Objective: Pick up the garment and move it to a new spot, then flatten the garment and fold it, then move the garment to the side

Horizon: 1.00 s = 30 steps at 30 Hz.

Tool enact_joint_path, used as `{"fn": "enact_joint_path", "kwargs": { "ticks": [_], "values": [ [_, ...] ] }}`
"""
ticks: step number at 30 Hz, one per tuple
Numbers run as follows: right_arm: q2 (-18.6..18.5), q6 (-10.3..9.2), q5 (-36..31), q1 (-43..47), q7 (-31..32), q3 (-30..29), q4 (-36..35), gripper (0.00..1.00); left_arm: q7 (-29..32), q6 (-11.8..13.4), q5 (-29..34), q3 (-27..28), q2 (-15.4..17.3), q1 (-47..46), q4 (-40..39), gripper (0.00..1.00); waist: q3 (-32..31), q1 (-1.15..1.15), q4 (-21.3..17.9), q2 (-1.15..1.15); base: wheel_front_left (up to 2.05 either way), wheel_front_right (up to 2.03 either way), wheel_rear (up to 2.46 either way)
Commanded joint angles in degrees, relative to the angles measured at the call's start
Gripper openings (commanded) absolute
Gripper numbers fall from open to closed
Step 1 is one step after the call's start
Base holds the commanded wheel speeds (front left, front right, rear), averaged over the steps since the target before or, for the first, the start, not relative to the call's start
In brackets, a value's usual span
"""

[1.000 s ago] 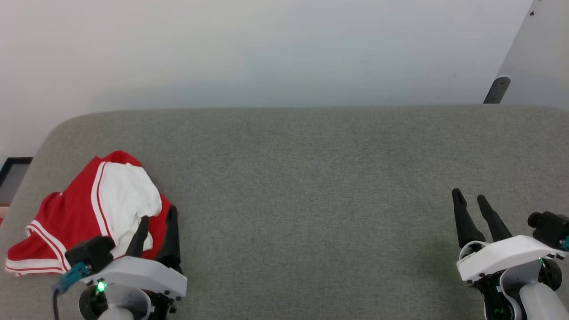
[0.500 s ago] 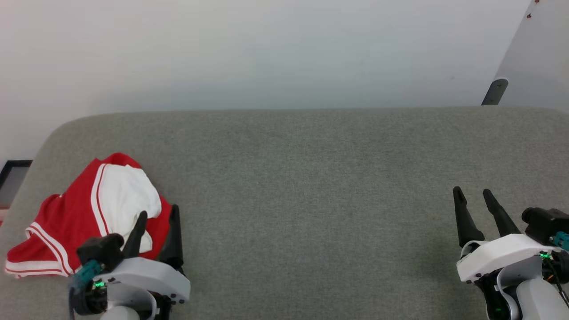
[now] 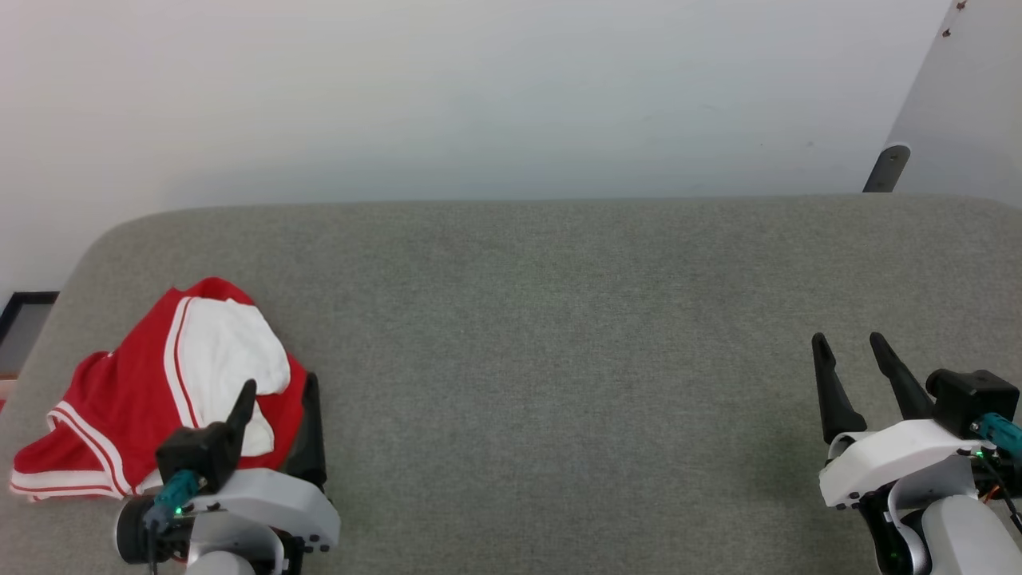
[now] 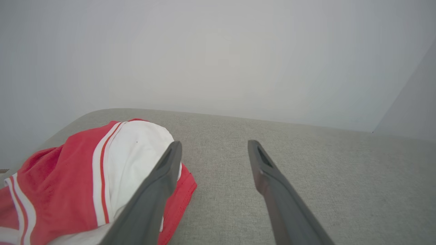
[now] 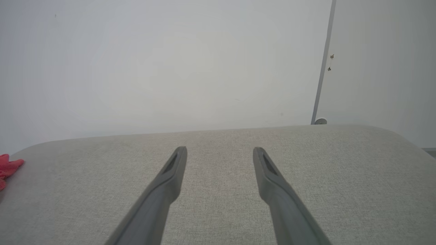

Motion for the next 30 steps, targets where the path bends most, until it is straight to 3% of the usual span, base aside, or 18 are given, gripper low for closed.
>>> {"fn": "enact_joint_path", "kwargs": {
  "ticks": [1,30],
  "values": [
    [-0.30,0.03,-1.12,-1.07,-0.49,-0.21,-0.02,1.00,-0.42,0.33,1.16,0.06,0.41,-1.12,-0.09,1.00,-0.01,0.00,0.01,0.00,0.00,0.00,0.00],
    [-0.51,0.04,-9.51,-3.03,-3.84,-0.20,2.89,1.00,-3.76,-0.29,11.73,1.23,0.03,-1.66,2.06,1.00,-0.15,0.00,0.30,0.00,0.00,0.00,0.00]
  ]
}}
